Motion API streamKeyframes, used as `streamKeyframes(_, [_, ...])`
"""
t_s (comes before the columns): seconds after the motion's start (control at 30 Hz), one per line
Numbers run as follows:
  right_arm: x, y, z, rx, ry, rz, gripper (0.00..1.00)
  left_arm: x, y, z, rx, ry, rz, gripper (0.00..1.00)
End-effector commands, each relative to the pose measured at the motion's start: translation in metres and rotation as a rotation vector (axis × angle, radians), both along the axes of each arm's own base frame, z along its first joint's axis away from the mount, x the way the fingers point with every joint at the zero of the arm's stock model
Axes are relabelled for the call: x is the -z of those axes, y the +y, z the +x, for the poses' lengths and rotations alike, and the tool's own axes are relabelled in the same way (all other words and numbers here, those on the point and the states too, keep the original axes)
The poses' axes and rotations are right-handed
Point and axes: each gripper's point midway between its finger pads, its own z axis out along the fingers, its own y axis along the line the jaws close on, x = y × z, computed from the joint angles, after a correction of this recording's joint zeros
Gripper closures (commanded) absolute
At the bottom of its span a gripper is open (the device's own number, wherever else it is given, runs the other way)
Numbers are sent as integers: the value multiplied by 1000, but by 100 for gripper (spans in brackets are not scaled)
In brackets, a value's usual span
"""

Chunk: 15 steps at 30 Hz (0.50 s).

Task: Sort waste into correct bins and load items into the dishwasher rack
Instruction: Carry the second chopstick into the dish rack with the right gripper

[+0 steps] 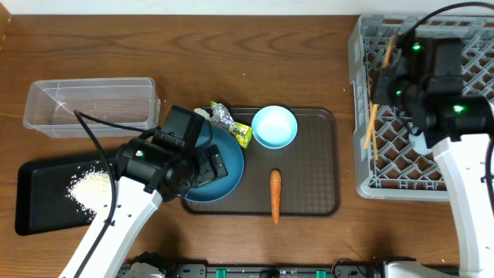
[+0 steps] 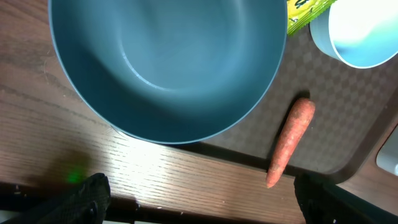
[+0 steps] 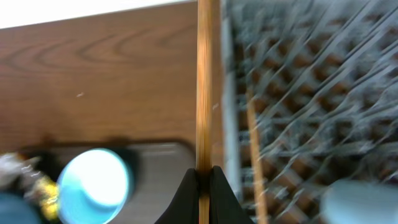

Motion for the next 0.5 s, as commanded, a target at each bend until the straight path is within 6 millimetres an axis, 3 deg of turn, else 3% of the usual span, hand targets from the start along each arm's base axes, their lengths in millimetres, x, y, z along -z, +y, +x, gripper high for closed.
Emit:
streamKeyframes(0.0, [11,-16,15,-66,-3,-104,99,0,5,1,-19,-3,22,2])
streamKeyframes(0.2, [32,-42,54,9,-29,-167,96,0,5,1,-19,-2,22,2])
streamKeyframes(0.37, [69,-43,74,9,23,-170,96,0,5,1,-19,-3,22,2])
streamKeyframes(0.47, [88,-42,83,4,48,-161,91,0,5,1,-19,-3,22,2])
